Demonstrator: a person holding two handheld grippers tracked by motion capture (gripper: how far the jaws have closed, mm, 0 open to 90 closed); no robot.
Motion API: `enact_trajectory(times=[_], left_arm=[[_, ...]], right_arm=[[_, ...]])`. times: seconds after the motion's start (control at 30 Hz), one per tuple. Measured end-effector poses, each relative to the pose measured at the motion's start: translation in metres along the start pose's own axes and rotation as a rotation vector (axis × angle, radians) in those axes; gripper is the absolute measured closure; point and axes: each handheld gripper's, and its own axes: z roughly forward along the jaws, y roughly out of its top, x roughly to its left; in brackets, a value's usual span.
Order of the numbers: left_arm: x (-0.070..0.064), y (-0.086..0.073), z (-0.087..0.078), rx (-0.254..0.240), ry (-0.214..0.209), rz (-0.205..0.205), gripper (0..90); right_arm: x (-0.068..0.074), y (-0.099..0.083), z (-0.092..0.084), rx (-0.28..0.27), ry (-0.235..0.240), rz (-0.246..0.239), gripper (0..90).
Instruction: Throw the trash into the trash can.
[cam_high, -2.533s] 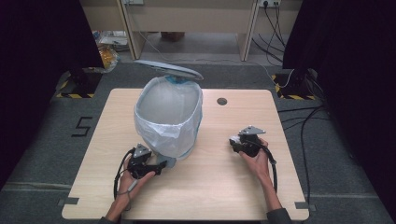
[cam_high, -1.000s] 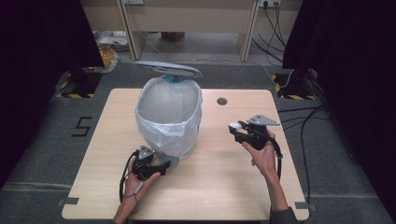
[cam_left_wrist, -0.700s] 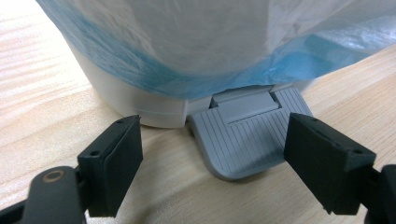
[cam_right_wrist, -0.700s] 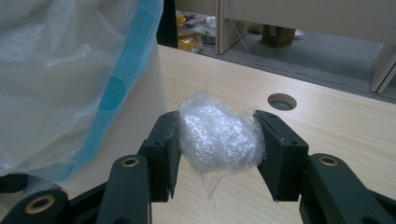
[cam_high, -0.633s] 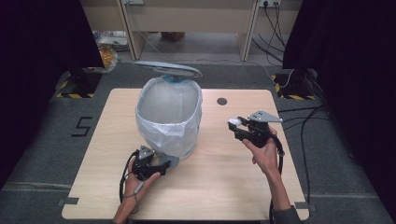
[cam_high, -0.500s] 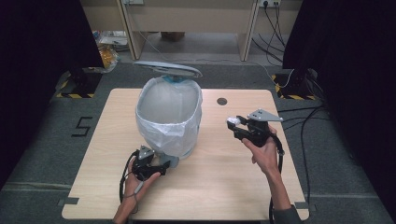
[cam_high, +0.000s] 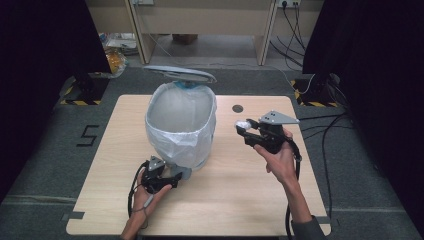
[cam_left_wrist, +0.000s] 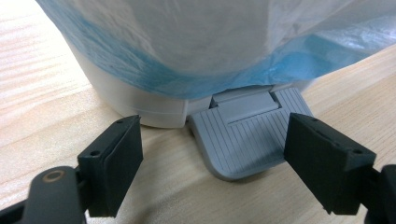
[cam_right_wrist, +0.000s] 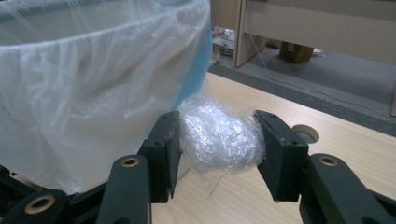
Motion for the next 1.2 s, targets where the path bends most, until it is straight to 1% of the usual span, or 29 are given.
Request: enact_trajectory(times=[0.1, 0.37, 0.63, 1.2], left_arm=[[0.0, 0.0, 0.0, 0.0, 0.0, 0.0, 18.6], [0.0, 0.0, 0.0, 0.001, -0.002, -0.003, 18.6], [0.0, 0.0, 0.0, 0.001, -0.002, -0.002, 18.6], [0.0, 0.0, 0.0, 0.004, -0.003, -0.001, 18.6]], right_arm=[[0.005, 0.007, -0.002, -0.006, 0.014, -0.008, 52.6], [0.014, 0.025, -0.004, -0.017, 0.018, -0.038, 52.6], [0.022, 0.039, -0.007, -0.029, 0.028, -0.048, 52.6], [0.043, 0.072, -0.004, -0.045, 0.08, -0.084, 52.6]])
